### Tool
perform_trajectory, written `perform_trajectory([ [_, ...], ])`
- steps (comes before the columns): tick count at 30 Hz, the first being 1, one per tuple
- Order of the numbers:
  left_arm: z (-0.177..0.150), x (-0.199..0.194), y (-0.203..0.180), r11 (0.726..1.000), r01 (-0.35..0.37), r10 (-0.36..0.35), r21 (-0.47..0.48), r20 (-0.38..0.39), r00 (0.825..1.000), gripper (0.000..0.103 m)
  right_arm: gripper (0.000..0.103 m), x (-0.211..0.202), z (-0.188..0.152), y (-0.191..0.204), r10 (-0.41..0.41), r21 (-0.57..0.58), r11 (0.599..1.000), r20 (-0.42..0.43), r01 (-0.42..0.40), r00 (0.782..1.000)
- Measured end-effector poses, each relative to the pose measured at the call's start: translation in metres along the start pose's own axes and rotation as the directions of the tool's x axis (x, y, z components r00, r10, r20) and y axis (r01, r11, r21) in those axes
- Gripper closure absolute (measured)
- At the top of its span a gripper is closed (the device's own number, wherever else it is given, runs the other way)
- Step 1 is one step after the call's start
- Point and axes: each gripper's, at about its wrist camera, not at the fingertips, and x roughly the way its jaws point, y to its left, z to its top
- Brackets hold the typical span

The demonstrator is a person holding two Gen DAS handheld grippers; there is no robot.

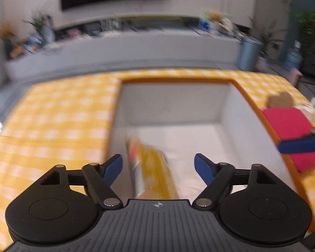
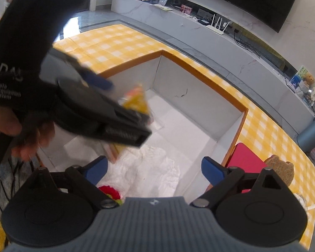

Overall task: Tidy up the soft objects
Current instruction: 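Lower the foil bag into the box and open the left gripper, then move both tools back over the table toward the remaining items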

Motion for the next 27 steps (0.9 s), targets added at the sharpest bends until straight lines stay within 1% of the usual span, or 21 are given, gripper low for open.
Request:
perform_trajectory([
  [1,0.001,-0.004,0.005,1.0,0.019,-0.018,-0.022,0.006,1.0,0.018,0.009,0.0,-0.001,0.0,0.001,-0.001,1.0,-0.001,-0.001,1.0],
  [3,0.002,-0.014,0.019,0.991,0.081,-0.079,-0.107,0.024,0.997,0.017,0.009,-0.001,-0.002,0.002,0.002,0.004,1.0,-0.001,-0.002,1.0],
  [5,0.002,-0.023,0.033,0.972,0.125,-0.115,-0.197,0.064,0.991,0.017,0.009,-0.001,-0.004,0.002,0.004,0.008,1.0,-0.003,-0.004,1.0],
  [6,0.002,-0.028,0.038,0.963,0.131,-0.113,-0.234,0.088,0.99,0.017,0.009,-0.001,-0.004,0.002,0.003,0.011,1.0,-0.003,-0.003,1.0],
  [7,0.003,-0.033,0.043,0.957,0.123,-0.095,-0.261,0.117,0.989,0.017,0.009,-0.001,-0.005,0.001,0.002,0.015,1.0,-0.001,-0.002,1.0],
  [9,0.006,-0.04,0.05,0.953,0.109,-0.065,-0.282,0.163,0.985,0.017,0.009,-0.003,-0.006,0.0,0.002,0.026,1.0,0.004,-0.002,1.0],
  [10,0.008,-0.043,0.052,0.952,0.106,-0.058,-0.289,0.169,0.984,0.017,0.009,-0.004,-0.005,-0.002,0.003,0.034,0.999,0.007,-0.003,1.0],
  [13,0.01,-0.052,0.058,0.937,0.083,-0.034,-0.339,0.147,0.989,0.017,0.009,-0.011,-0.003,-0.008,0.014,0.061,0.998,0.007,-0.015,1.0],
  [14,0.01,-0.057,0.059,0.931,0.078,-0.029,-0.356,0.142,0.989,0.016,0.009,-0.016,-0.001,-0.011,0.019,0.079,0.997,0.023,-0.02,1.0],
  [15,0.01,-0.06,0.061,0.93,0.073,-0.025,-0.359,0.138,0.99,0.016,0.009,-0.021,0.0,-0.014,0.022,0.094,0.995,0.046,-0.027,0.999],
  [17,0.012,-0.066,0.059,0.941,0.048,-0.002,-0.335,0.137,0.991,0.016,0.008,-0.032,0.003,-0.018,0.017,0.107,0.994,0.081,-0.026,0.997],
  [18,0.013,-0.069,0.057,0.946,0.022,0.026,-0.324,0.142,0.99,0.016,0.008,-0.036,0.004,-0.02,0.009,0.108,0.994,0.095,-0.019,0.995],
  [20,0.011,-0.077,0.053,0.944,-0.046,0.1,-0.325,0.151,0.983,0.015,0.008,-0.043,0.008,-0.022,0.002,0.107,0.994,0.114,-0.014,0.994],
  [21,0.012,-0.08,0.051,0.942,-0.069,0.126,-0.327,0.158,0.979,0.015,0.008,-0.046,0.01,-0.023,0.003,0.107,0.994,0.125,-0.017,0.992],
  [22,0.012,-0.083,0.049,0.942,-0.077,0.137,-0.327,0.165,0.977,0.016,0.008,-0.049,0.012,-0.024,0.002,0.108,0.994,0.14,-0.018,0.99],
  [27,0.018,-0.099,0.038,0.951,-0.056,0.116,-0.304,0.185,0.976,0.015,0.008,-0.063,0.017,-0.032,-0.049,0.135,0.991,0.194,0.023,0.98],
])
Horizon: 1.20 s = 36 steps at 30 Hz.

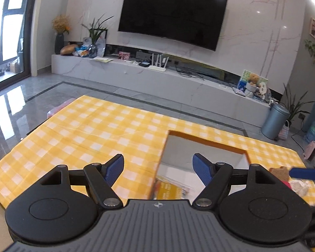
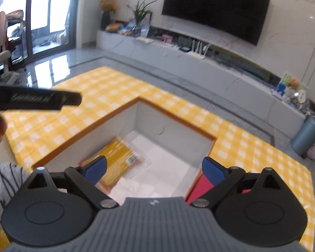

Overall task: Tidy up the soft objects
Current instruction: 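Move both tools back over the table toward the remaining items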

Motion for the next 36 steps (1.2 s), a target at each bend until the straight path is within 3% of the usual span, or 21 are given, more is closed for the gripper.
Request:
perform_trajectory([
  [4,0.002,-0.018,-0.019,0.999,-0.014,0.013,0.034,0.036,0.999,0.016,0.008,-0.012,0.0,-0.019,-0.005,0.081,0.997,0.032,0.002,0.999],
  [8,0.005,-0.033,-0.041,0.998,0.035,-0.038,0.052,0.061,0.997,0.016,0.008,-0.033,-0.004,-0.044,-0.012,0.126,0.992,0.069,0.003,0.998],
  [13,0.009,-0.043,-0.074,0.989,0.115,-0.12,0.089,0.057,0.991,0.015,0.007,-0.06,-0.018,-0.067,-0.146,0.094,0.987,0.154,0.133,0.977],
  [17,0.004,-0.044,-0.11,0.979,0.145,-0.153,0.144,0.042,0.987,0.015,0.003,-0.076,-0.038,-0.1,-0.223,0.161,0.968,0.181,0.194,0.958],
  [25,-0.014,-0.022,-0.186,0.939,0.237,-0.233,0.25,-0.043,0.971,0.015,0.003,-0.081,-0.097,-0.173,-0.351,0.232,0.916,0.074,0.326,0.934],
  [29,-0.027,0.001,-0.215,0.919,0.336,-0.304,0.207,-0.172,0.937,0.015,0.003,-0.066,-0.13,-0.216,-0.385,0.327,0.866,-0.047,0.378,0.922],
  [31,-0.037,0.01,-0.232,0.902,0.365,-0.32,0.23,-0.211,0.924,0.015,0.003,-0.056,-0.148,-0.234,-0.402,0.376,0.822,-0.146,0.427,0.904],
  [33,-0.049,0.016,-0.252,0.883,0.369,-0.307,0.29,-0.237,0.922,0.015,0.003,-0.045,-0.165,-0.249,-0.37,0.416,0.795,-0.245,0.442,0.896],
  [36,-0.07,0.026,-0.277,0.86,0.363,-0.274,0.358,-0.276,0.921,0.015,0.003,-0.03,-0.188,-0.27,-0.287,0.493,0.772,-0.293,0.401,0.912],
])
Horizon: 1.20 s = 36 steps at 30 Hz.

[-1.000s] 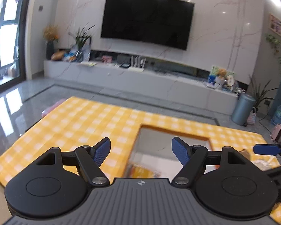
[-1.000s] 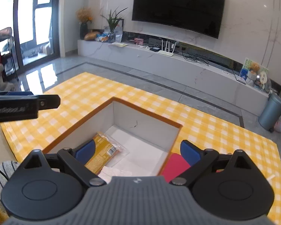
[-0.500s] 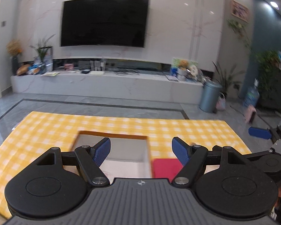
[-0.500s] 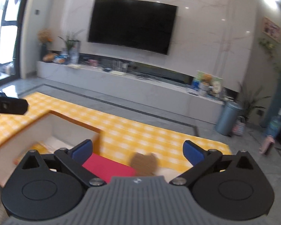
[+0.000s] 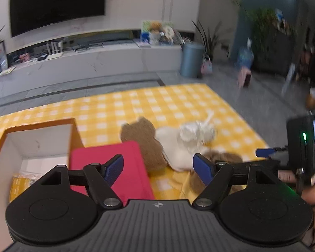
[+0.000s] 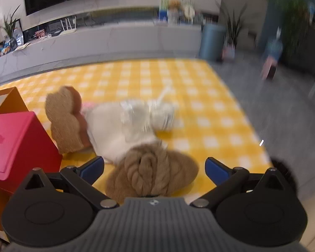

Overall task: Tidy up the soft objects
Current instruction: 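Move both tools back over the table toward the remaining items, then grasp the brown rolled towel with the right gripper while the left tool lowers toward the yellow cloth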

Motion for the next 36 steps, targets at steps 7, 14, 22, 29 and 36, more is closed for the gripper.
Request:
perform_trajectory([
  [7,-0.014,0.02,-0.015,0.997,-0.034,0.038,0.075,-0.055,0.998,0.015,0.003,0.043,-0.011,0.003,-0.03,-0.028,0.999,-0.148,0.026,0.989],
  [14,-0.017,0.022,-0.009,0.998,-0.024,0.028,0.061,-0.071,0.997,0.015,0.003,0.072,-0.014,0.014,-0.082,-0.095,0.994,-0.22,0.063,0.972],
  [22,-0.016,0.027,-0.016,0.996,0.002,0.004,0.086,-0.069,0.998,0.015,0.013,0.077,-0.015,0.016,-0.045,-0.099,0.995,-0.259,0.019,0.965],
  [29,-0.013,0.039,-0.04,0.981,-0.009,0.029,0.194,-0.104,0.994,0.015,0.046,0.073,-0.015,0.022,0.006,-0.125,0.991,-0.258,-0.04,0.966],
  [36,-0.016,0.052,-0.043,0.982,0.008,0.021,0.19,-0.152,0.988,0.014,0.047,0.032,-0.01,0.005,0.068,-0.089,0.993,-0.148,-0.082,0.987],
])
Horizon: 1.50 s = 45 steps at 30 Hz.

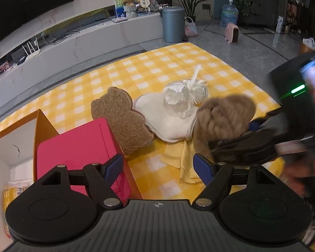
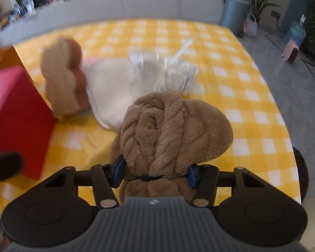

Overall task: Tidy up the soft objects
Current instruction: 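Grasp the brown rolled towel with the right gripper while the left tool lowers toward the yellow cloth, then lift the brown towel with the right gripper while the left gripper grasps the yellow cloth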

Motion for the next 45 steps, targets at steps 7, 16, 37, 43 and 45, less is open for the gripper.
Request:
perform_trajectory([
  [7,0.005,0.01,-0.025,0.994,-0.033,0.034,0.1,-0.01,0.999,0.014,0.047,-0.03,0.0,-0.028,-0.039,0.105,0.994,0.107,0.028,0.994],
  [16,0.021,0.058,-0.058,0.987,0.086,-0.069,0.134,-0.125,0.99,0.014,0.046,-0.034,-0.001,-0.069,-0.09,0.246,0.968,0.14,0.054,0.986],
  [37,0.017,0.141,-0.044,0.997,0.016,-0.036,-0.072,-0.285,0.958,0.012,0.045,-0.028,-0.003,-0.085,-0.054,0.292,0.956,0.144,0.01,0.988],
  [43,0.015,0.147,-0.039,0.995,0.036,-0.059,-0.095,-0.249,0.967,0.005,0.045,-0.027,-0.003,-0.086,-0.057,0.292,0.956,0.133,0.015,0.989],
  [45,0.013,0.145,-0.039,0.994,0.048,-0.069,-0.094,-0.235,0.969,0.007,0.045,-0.027,-0.003,-0.085,-0.055,0.29,0.957,0.133,0.014,0.99],
])
